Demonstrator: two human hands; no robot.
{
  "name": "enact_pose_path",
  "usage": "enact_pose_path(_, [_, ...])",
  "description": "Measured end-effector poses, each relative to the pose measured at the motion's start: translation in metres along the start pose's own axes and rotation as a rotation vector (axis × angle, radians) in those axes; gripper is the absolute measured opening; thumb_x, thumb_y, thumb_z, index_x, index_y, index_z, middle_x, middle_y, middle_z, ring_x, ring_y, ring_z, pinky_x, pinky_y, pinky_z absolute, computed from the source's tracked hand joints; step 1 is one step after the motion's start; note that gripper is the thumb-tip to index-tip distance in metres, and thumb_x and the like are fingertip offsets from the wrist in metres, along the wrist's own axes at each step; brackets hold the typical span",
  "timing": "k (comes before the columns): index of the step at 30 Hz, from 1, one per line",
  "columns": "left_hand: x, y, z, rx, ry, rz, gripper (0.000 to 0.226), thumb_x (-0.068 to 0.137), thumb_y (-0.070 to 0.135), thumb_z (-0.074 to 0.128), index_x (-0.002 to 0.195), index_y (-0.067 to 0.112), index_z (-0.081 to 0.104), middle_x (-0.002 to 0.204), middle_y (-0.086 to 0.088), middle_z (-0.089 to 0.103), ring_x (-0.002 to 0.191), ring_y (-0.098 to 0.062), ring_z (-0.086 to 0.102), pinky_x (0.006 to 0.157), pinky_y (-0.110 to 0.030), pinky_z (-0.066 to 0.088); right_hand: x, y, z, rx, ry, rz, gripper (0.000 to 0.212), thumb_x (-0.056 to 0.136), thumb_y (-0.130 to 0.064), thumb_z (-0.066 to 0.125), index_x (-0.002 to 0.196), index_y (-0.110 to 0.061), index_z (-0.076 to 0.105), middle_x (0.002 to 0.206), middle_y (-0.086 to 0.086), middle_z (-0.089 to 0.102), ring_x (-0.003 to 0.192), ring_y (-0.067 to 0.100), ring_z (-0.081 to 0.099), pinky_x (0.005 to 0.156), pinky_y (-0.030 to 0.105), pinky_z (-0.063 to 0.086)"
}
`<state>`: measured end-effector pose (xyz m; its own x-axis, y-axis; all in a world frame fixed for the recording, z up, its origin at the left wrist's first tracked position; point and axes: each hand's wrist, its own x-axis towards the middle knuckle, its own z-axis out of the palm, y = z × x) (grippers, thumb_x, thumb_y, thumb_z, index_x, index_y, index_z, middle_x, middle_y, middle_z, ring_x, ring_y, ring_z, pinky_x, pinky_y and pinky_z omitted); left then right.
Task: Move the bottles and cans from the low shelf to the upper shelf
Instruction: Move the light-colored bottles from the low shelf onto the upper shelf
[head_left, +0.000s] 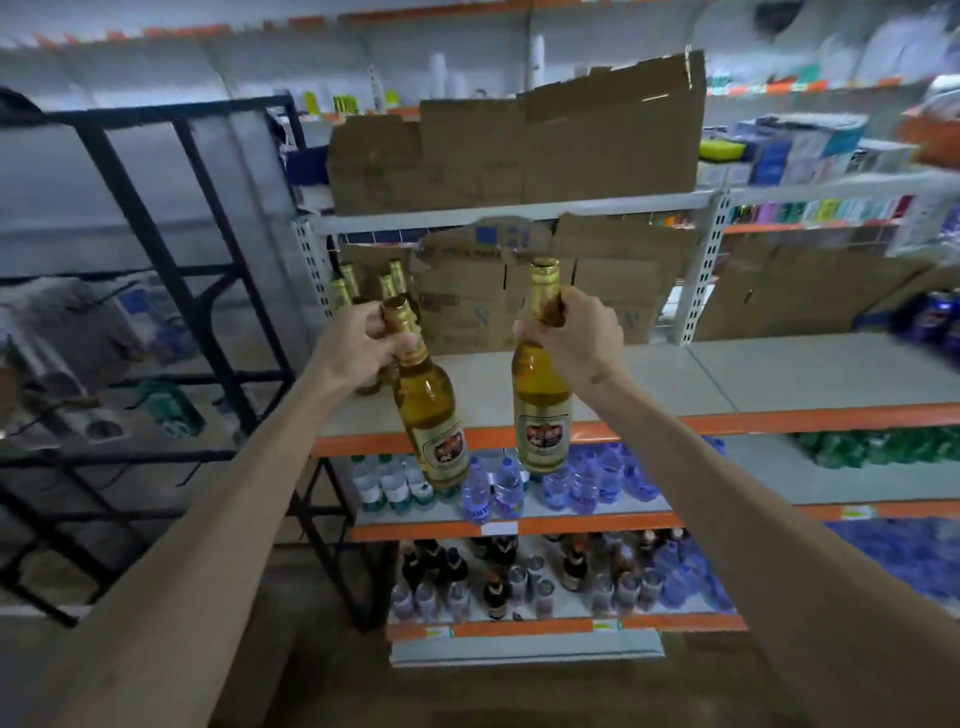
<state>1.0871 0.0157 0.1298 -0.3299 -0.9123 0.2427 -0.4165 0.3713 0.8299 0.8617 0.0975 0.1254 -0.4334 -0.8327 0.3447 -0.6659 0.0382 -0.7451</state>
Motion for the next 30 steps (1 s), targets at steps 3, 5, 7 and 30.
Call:
enact_pose_path(3, [0.024,-0.017,-0.025,0.003,-0.024,0.021,0.021,0.086,0.005,0.068,0.107,0.006,0.065,0.103,0.001,0.069,0.093,-0.009,0.067,0.091,-0.038,0.055,0.022,-0.017,0.033,0.009,-0.001,-0.014,0.028,0.081,-0.04,0.073,0.078,-0.02,0.053,0.074,-0.008,0.057,0.067,0.01,0.052,0.053,0.022,0.032])
enact_pose_path(5, [0.047,-0.042,-0.043,0.032,-0.024,0.028,0.021,0.085,0.005,0.07,0.106,0.006,0.066,0.106,-0.002,0.071,0.096,-0.014,0.068,0.092,-0.04,0.054,0.039,-0.026,0.063,0.019,-0.013,-0.015,0.028,0.081,-0.039,0.074,0.08,-0.018,0.054,0.077,-0.006,0.059,0.07,0.013,0.054,0.054,0.023,0.033])
enact_pose_path(7, [0.075,-0.072,-0.061,0.057,-0.02,0.025,0.021,0.084,0.007,0.072,0.105,0.007,0.068,0.108,-0.003,0.072,0.1,-0.015,0.067,0.095,-0.04,0.052,0.06,-0.031,0.097,0.031,-0.021,-0.009,0.028,0.081,-0.037,0.074,0.079,-0.018,0.055,0.076,-0.006,0.06,0.07,0.013,0.055,0.056,0.024,0.036])
enact_pose_path(30, [0.252,-0.255,-0.088,0.018,-0.203,-0.055,0.028,0.087,0.013,0.071,0.114,0.012,0.067,0.114,0.003,0.07,0.109,-0.01,0.062,0.099,-0.031,0.044,0.188,0.006,0.326,0.072,-0.149,0.187,0.029,0.079,-0.034,0.076,0.083,-0.012,0.057,0.078,0.001,0.064,0.075,0.021,0.06,0.066,0.038,0.05])
